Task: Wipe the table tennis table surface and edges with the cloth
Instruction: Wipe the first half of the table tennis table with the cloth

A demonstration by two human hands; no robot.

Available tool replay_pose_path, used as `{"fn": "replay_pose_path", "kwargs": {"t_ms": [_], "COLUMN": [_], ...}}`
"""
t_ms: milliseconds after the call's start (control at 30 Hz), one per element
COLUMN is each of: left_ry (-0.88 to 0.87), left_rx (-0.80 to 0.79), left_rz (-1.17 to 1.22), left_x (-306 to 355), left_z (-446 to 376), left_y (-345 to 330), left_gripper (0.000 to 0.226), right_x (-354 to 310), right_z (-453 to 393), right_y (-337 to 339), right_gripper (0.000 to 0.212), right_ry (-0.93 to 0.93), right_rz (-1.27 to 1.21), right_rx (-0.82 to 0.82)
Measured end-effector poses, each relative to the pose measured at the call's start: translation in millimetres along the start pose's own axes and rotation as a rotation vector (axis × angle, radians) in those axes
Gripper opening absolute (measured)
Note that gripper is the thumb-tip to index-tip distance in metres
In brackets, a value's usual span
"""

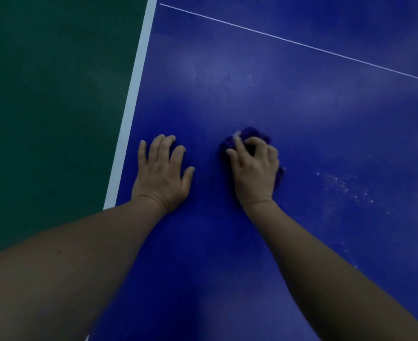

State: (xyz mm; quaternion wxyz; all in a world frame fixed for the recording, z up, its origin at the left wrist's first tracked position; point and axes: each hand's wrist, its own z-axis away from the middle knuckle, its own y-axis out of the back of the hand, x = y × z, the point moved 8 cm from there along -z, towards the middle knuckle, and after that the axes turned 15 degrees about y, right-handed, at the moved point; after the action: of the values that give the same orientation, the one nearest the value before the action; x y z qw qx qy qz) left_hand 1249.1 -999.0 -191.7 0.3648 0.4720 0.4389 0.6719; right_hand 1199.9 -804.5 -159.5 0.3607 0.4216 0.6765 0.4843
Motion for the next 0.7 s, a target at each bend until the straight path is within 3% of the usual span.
{"fn": "replay_pose_path", "kwargs": {"t_ms": [67,133,300,433,600,700], "left_ry": [0.005,-0.001,0.001,0.013,0.053,0.053], "left_rx": [-0.010,0.000,-0.002,-0.014,-0.037,-0.015], "left_rz": [-0.024,-0.039,-0.061,-0.022,0.060,0.016], "left_x": [-0.3,0.6,0.8,2.1,0.4,5.6], "left_z": [-0.8,-0.7,0.0,1.0,-2.0,-14.4], "left_y": [-2.3,-4.0,-4.8,-3.8,3.7,10.1], "left_gripper": [0.053,0.054,0.052,0.048,0.043,0.035], "right_x": [22.5,15.1,-59.7,-44.6,45.3,15.7], "right_z": [20.8,49.2,52.8,-13.2,-26.8,3.1], "right_y": [6.6,13.0,-0.2,-10.0,-9.1,-0.5], "right_gripper": [0.040,0.042,0.043,0.043,0.043,0.042], "right_ry": [-0.141,-0.149,0.034,0.190,-0.180,-0.056], "right_rz": [-0.006,0.002,-0.034,-0.063,-0.024,-0.037], "right_rx": [-0.020,-0.041,-0.085,-0.076,-0.078,-0.059]}}
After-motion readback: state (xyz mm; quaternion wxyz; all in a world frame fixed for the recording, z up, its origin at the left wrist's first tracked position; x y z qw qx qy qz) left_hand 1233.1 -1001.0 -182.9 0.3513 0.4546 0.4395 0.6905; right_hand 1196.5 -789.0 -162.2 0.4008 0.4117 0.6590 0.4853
